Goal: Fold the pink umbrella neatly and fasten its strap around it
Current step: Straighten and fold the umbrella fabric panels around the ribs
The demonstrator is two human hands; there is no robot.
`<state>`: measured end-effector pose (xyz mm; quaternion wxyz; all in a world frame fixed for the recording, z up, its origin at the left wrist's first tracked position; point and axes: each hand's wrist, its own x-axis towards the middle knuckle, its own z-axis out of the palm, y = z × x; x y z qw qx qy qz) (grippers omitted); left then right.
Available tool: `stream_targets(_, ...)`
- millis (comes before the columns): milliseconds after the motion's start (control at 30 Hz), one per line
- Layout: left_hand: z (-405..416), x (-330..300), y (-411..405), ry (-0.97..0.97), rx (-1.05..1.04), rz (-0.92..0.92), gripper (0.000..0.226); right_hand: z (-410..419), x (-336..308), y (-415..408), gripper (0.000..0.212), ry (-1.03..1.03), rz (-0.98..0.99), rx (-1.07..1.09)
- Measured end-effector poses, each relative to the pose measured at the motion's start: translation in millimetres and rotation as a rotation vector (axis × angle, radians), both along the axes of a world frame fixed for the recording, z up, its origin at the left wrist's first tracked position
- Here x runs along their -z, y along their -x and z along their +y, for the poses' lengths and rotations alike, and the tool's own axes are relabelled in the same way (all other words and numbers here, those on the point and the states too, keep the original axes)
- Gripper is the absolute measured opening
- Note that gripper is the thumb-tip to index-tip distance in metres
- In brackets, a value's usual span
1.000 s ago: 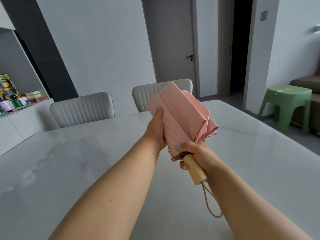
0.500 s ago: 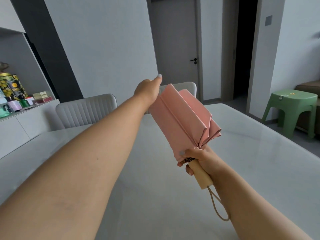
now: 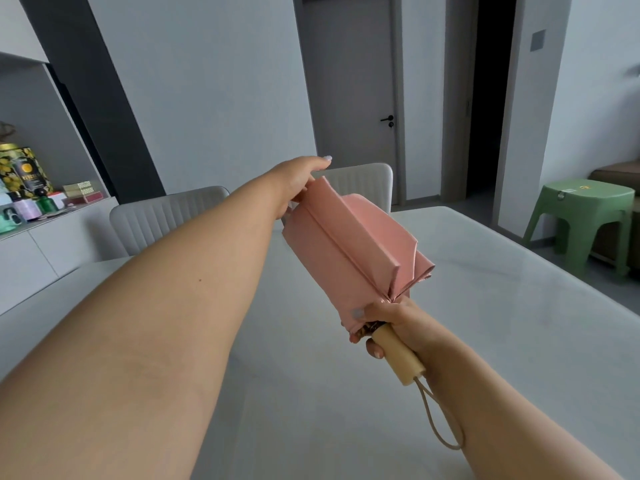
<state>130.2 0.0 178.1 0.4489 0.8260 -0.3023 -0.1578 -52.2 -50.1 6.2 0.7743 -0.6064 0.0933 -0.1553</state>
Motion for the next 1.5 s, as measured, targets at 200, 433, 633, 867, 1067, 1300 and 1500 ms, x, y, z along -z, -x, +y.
stream_targets(200, 6.6, -0.9, 1.0, 0.145, 0.011, 0.151, 0.038, -0.4, -0.8, 0.1, 0.041, -0.021, -0.007, -0.005)
stream_targets(433, 10.8, 1.3, -4.9, 0.085, -0.040, 0.055, 0.012, 4.7, -3.1, 0.8, 0.032, 0.062, -0.012, 0.018)
stream_targets(633, 13.6, -2.6, -1.9, 0.122, -0.034, 0.051, 0.012, 4.0, -4.6, 2.2, 0.031, 0.111, -0.043, 0.066)
stream_targets(867, 8.7, -4.8, -1.4, 0.202, -0.026, 0.054, 0.008, 6.1, -5.6, 4.2, 0.025, 0.150, -0.010, 0.076)
stream_targets(1067, 10.7, -4.7, -9.3, 0.243, -0.050, 0.108, 0.022, 3.9, -3.2, 3.8, 0.030, 0.167, 0.000, 0.076)
stream_targets(1300, 14.1, 2.4, -14.3, 0.210, -0.040, 0.095, 0.008, 5.3, -1.8, 1.6, 0.029, 0.180, 0.028, 0.075)
stream_targets(1500, 17.1, 5.2, -13.8, 0.182, -0.089, -0.027, 0.009, 4.2, 0.4, -0.1, 0.029, 0.173, 0.042, 0.089)
